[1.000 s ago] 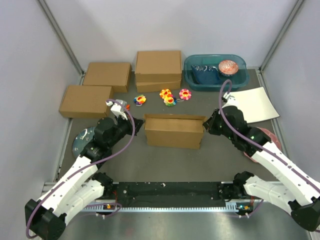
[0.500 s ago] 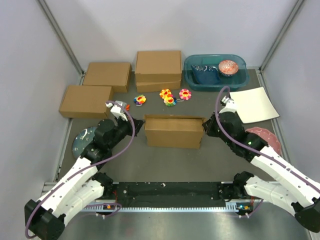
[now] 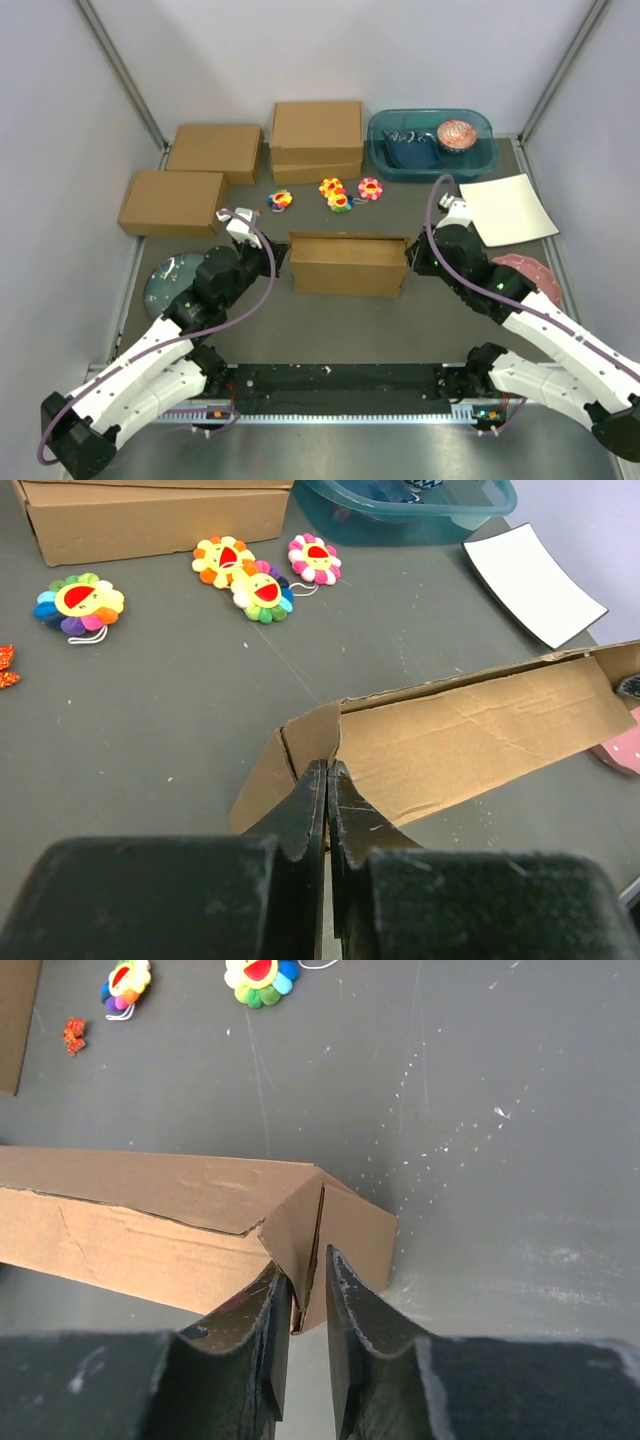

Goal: Fold the paper box

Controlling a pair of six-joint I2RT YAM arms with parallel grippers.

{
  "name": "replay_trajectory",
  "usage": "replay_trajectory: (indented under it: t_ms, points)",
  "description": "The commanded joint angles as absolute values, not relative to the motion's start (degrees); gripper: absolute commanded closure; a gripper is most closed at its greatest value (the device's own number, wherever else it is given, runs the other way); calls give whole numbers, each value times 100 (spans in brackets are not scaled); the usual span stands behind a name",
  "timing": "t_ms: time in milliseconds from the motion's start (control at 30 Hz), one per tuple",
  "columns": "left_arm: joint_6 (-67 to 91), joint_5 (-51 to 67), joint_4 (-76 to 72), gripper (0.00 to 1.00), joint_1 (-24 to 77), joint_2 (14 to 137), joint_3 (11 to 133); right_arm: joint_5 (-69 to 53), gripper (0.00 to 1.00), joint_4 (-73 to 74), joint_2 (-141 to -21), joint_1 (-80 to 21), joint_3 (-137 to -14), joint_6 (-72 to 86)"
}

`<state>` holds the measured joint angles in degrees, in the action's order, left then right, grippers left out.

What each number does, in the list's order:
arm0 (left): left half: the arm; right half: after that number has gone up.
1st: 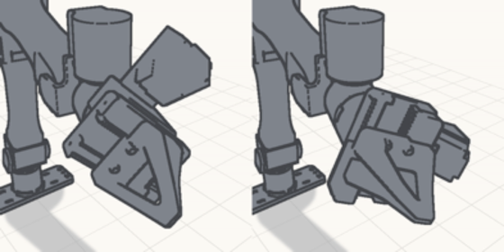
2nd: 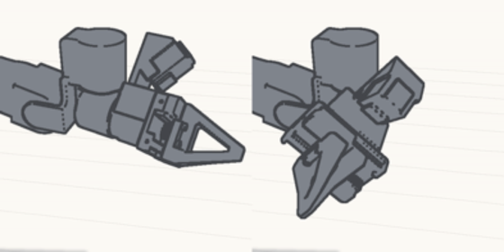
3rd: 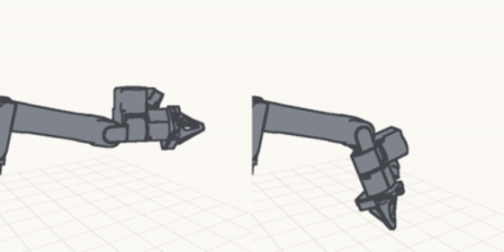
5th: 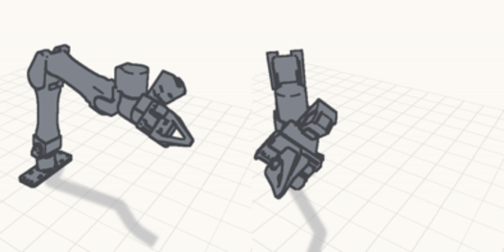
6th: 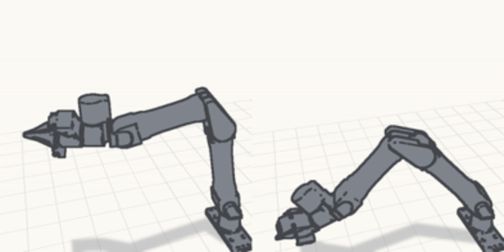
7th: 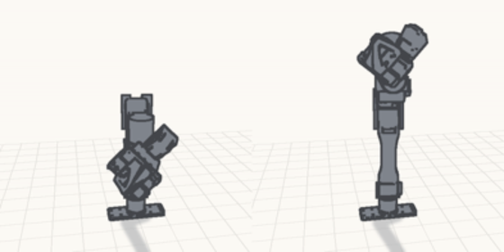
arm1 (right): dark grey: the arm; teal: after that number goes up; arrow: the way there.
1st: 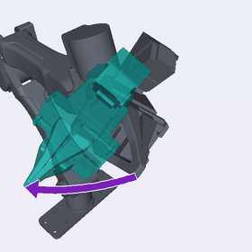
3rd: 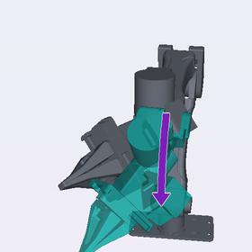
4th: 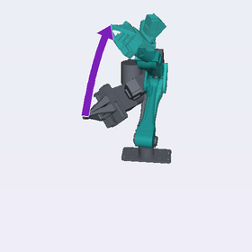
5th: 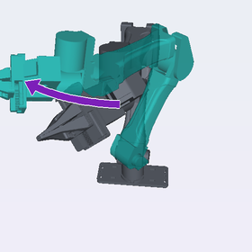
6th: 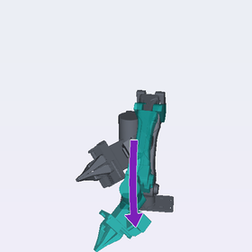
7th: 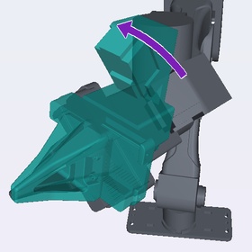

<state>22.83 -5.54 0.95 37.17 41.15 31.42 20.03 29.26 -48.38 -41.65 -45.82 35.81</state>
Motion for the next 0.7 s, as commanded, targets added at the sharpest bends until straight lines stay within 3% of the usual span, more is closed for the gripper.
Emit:
replay_trajectory:
  t_ms: [0,200,433,533,667]
  points:
    - [2127,-984,1054,100,3876,4342,3164,2531,79,3401,-4852,-4210,-4965,3296]
    - [2127,-1098,1081,100,3973,4412,3252,2724,68,3393,-4869,-4201,-5256,3138]
    - [2109,-1213,1072,100,4078,4517,3322,2839,67,3252,-4869,-4210,-5440,2945]
    - [2101,-1248,1090,100,4104,4535,3331,2830,70,3182,-4913,-4210,-5432,2909]
    - [2092,-1266,1081,100,4122,4561,3322,2760,83,3103,-4948,-4210,-5379,2909]
